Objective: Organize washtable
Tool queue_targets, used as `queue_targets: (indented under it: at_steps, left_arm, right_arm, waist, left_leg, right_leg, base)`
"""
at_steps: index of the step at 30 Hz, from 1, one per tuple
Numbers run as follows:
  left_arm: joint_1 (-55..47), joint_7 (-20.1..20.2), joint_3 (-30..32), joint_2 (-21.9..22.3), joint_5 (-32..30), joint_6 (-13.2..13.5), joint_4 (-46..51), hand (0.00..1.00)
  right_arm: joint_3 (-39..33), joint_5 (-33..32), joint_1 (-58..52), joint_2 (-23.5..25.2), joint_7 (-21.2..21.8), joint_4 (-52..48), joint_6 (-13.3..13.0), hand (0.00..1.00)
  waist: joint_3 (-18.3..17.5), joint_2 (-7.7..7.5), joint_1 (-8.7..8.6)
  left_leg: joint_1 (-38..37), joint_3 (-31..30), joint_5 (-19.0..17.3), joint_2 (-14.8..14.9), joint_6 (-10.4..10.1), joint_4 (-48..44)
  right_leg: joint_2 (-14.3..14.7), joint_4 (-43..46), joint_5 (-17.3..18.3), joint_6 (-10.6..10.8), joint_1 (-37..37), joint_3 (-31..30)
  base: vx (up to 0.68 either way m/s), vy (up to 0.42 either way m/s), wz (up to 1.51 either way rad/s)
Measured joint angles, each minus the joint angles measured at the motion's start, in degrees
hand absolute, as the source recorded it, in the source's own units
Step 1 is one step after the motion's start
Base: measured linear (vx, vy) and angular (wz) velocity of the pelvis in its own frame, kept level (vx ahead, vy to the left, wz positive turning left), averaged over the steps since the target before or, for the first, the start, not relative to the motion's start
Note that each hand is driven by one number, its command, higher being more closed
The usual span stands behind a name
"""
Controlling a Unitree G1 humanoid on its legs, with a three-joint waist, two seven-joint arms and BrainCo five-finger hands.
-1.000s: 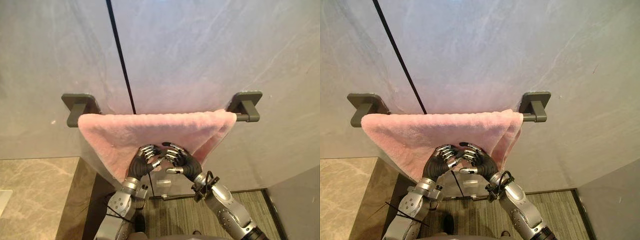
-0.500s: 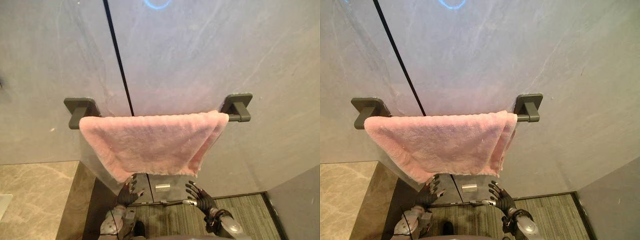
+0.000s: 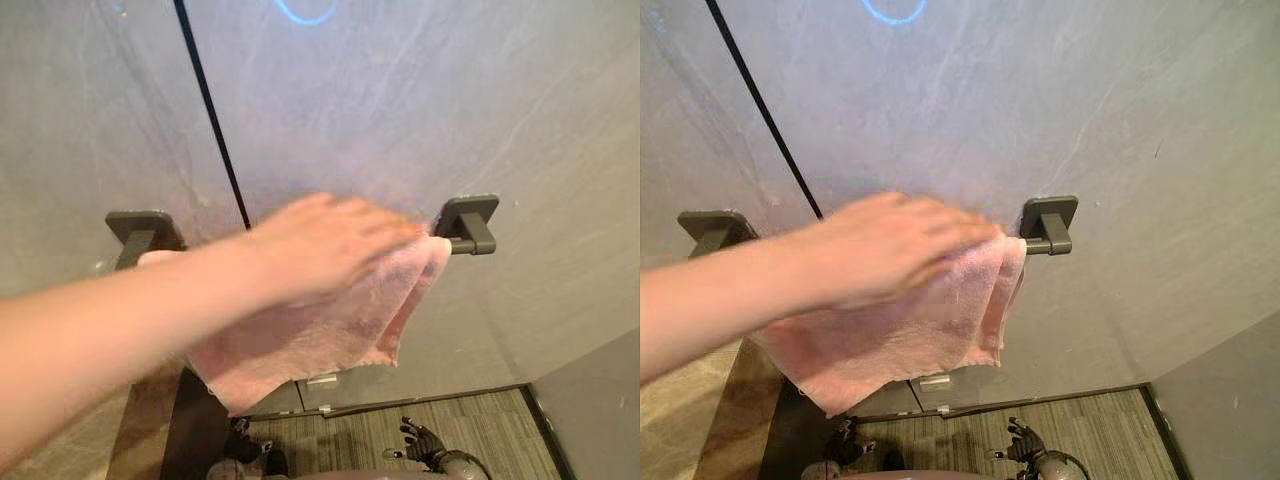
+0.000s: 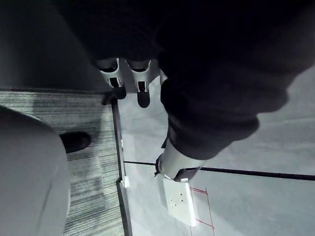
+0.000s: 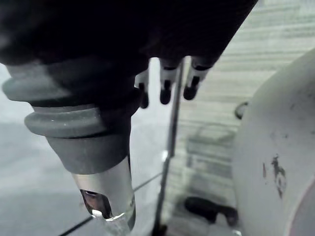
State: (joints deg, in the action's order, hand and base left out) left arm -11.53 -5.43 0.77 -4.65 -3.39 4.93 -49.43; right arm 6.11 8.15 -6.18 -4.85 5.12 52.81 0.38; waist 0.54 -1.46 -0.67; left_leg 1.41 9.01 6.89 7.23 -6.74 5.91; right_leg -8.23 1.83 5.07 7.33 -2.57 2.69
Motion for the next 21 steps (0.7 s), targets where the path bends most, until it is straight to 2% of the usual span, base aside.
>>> queue_targets:
  at_steps: [3, 6, 11, 14, 16, 21]
  left_arm:
    - [1.1, 0.0, 0.3, 0.1, -1.8, 0.1, -1.7, 0.00]
    - [1.6, 0.0, 2.3, 0.6, -1.9, 0.0, -2.9, 0.00]
    - [1.9, -0.2, 4.6, 1.2, -1.9, 0.1, -3.6, 0.00]
    - [1.9, -1.3, 5.9, 1.5, -1.9, 0.4, -3.2, 0.00]
    - [1.2, -2.3, 5.9, 1.6, -2.1, 0.3, -0.1, 0.00]
    - [-4.7, -2.2, 5.2, 1.6, -2.6, 0.9, 19.1, 0.00]
  right_arm:
    - [-2.1, 3.8, 1.7, 0.1, -0.4, 3.0, 0.0, 0.00]
    - [-4.5, 4.3, 2.6, 0.5, -0.5, 4.9, 0.2, 0.00]
    - [-7.1, 4.1, 3.6, 0.8, -1.4, 6.6, 0.2, 0.00]
    - [-7.4, 1.4, 3.9, 0.8, -1.8, 6.0, 0.2, 0.00]
    - [-7.2, -1.3, 2.9, 1.0, -2.7, 2.4, 0.2, 0.00]
    - [-5.4, -7.9, -0.4, 1.0, -3.8, -21.0, -0.7, 0.00]
  waist:
    - [0.1, -0.03, 0.03]
    - [0.6, -0.06, -0.05]
    - [1.2, -0.09, -0.13]
    - [1.4, -0.17, -0.10]
    - [1.9, -0.34, -0.11]
    - [2.7, -0.52, -0.06]
  left_leg:
    - [-0.5, 0.5, -0.4, 0.0, -0.1, 0.0]
    - [-0.8, 0.5, -0.4, -0.1, 0.0, 0.0]
    - [-2.3, 0.5, -1.2, -0.3, -0.1, 0.0]
    - [-2.3, 0.6, -1.6, -0.3, -0.3, 0.0]
    - [-2.3, 0.6, -1.8, -0.3, -0.4, 0.0]
    - [-2.0, 0.6, -2.2, -0.5, -0.3, 0.0]
  right_leg:
    - [0.0, 0.0, 0.3, -0.1, -0.3, -0.1]
    - [-0.1, 0.0, 0.5, -0.1, -0.8, 0.0]
    - [-0.4, 0.1, 1.6, -0.1, -2.4, 0.4]
    - [-0.4, 0.0, 1.9, -0.2, -2.4, 0.4]
    - [-0.4, -0.1, 2.1, -0.1, -2.3, 0.4]
    - [-0.7, -0.2, 2.1, -0.1, -2.0, 0.4]
  base:
    - [0.04, -0.006, -0.03]
    - [0.04, -0.006, 0.00]
    - [0.04, -0.005, 0.03]
    - [0.05, -0.010, -0.01]
    - [0.05, -0.011, -0.01]
    - [0.02, -0.001, -0.03]
